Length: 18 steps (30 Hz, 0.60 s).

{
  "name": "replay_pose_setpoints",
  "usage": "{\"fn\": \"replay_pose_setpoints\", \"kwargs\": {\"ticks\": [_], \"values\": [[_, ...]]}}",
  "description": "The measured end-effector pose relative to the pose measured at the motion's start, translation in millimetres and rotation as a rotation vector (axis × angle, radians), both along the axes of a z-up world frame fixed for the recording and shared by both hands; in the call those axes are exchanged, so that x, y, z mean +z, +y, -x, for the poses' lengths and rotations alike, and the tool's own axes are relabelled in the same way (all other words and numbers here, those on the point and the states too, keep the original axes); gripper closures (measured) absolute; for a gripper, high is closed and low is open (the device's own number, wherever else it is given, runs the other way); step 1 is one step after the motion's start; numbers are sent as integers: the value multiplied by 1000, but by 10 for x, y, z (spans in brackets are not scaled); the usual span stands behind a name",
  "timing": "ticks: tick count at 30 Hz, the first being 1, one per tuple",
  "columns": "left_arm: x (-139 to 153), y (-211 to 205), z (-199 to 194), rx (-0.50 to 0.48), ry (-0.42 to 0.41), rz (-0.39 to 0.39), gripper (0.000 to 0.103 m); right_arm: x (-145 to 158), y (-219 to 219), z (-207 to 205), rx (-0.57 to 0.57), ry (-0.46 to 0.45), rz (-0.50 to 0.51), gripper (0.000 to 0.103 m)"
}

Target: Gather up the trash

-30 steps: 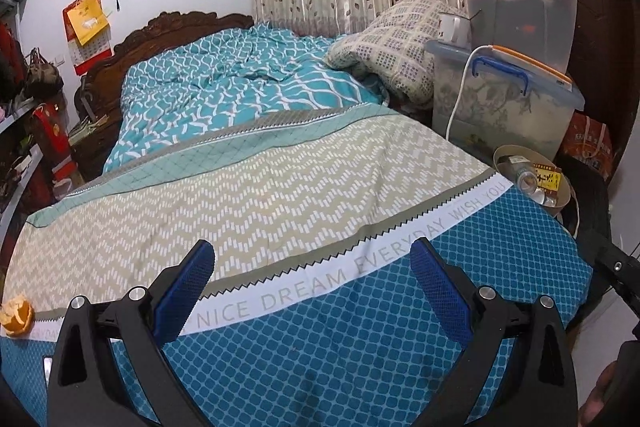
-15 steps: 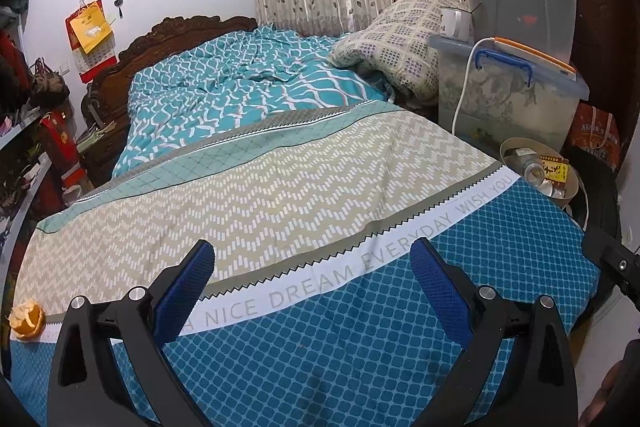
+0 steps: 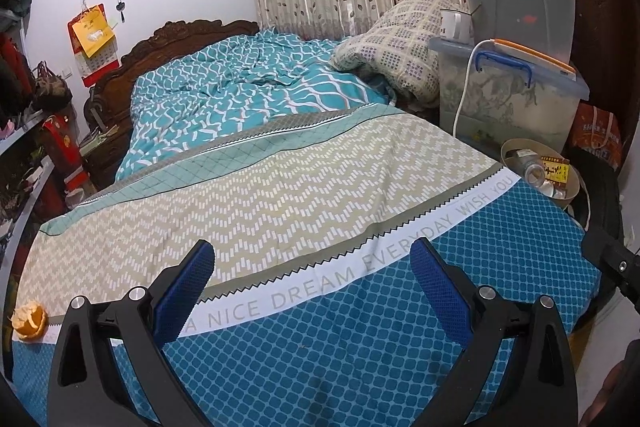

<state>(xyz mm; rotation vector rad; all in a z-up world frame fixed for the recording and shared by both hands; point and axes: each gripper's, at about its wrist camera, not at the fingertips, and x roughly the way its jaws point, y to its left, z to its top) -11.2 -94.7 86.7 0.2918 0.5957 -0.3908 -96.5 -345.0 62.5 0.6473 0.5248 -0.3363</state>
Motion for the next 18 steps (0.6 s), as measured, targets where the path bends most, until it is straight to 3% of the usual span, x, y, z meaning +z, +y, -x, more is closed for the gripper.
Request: {"fn": "replay_pose_setpoints", "kwargs": {"ticks": [18], "values": [[-8,-7,-12,4,4,-6,9,-11,-5,-7,14,-4,-29,3]]}}
